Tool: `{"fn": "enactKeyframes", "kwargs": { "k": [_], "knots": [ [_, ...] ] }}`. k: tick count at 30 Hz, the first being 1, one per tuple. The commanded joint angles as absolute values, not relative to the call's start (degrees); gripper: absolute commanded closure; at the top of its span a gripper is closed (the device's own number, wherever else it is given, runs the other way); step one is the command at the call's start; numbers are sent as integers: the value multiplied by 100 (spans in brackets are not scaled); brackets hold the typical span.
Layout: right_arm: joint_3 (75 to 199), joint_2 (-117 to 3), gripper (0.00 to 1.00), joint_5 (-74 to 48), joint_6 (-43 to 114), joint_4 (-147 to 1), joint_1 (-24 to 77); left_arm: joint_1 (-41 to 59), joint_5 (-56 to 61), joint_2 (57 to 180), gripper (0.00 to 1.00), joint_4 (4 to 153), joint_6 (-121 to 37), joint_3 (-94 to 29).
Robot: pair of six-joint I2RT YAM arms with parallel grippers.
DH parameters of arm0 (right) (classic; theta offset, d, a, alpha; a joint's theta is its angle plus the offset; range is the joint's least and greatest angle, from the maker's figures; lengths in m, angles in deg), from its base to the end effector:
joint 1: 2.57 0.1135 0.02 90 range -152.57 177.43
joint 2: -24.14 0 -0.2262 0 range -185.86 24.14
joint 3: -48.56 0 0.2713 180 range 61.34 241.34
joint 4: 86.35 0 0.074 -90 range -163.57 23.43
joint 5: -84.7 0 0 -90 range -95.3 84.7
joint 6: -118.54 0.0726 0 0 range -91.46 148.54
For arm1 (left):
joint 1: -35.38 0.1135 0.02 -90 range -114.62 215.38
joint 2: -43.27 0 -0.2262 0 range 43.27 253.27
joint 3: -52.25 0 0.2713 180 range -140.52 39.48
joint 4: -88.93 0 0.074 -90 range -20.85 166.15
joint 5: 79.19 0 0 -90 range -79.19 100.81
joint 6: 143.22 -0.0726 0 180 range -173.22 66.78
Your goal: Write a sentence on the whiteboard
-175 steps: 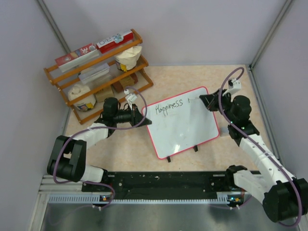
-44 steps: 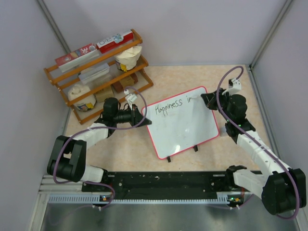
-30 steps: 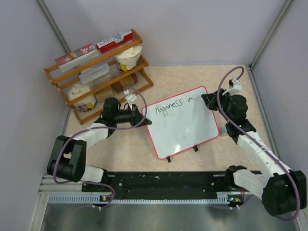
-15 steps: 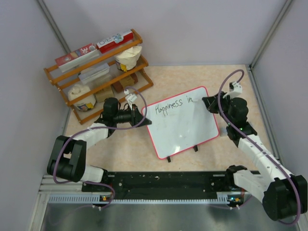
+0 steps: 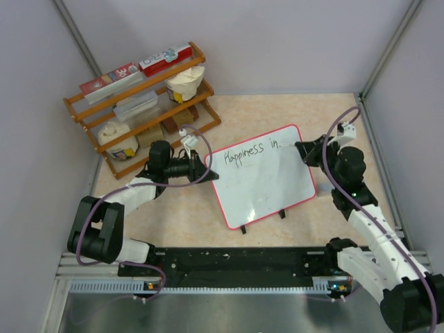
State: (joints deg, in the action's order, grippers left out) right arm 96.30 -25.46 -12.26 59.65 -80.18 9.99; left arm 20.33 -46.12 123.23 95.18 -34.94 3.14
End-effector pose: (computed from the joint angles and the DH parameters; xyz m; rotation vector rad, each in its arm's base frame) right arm 0.2804 0.0715 0.2566 0.1912 1.7455 0.6656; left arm 0.2901 -0.1410 0.1498 0.6157 1.9437 -1.3546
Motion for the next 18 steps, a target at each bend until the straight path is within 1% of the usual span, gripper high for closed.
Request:
{"fn": "enactKeyframes", "kwargs": {
  "k": [1, 8, 18],
  "knots": [
    [10010, -2086, 100, -1251, 5904, -8025, 947, 1912, -4342, 12307, 100, 9320, -4320, 450],
    [9913, -1568, 100, -1383, 5676, -7894, 947, 1903, -4342, 12343, 100, 9329, -4320, 450],
    [9843, -1400, 100, -1541, 5377, -7410, 947, 1903, -4245, 12290, 100, 9250, -4382, 450]
  ]
}}
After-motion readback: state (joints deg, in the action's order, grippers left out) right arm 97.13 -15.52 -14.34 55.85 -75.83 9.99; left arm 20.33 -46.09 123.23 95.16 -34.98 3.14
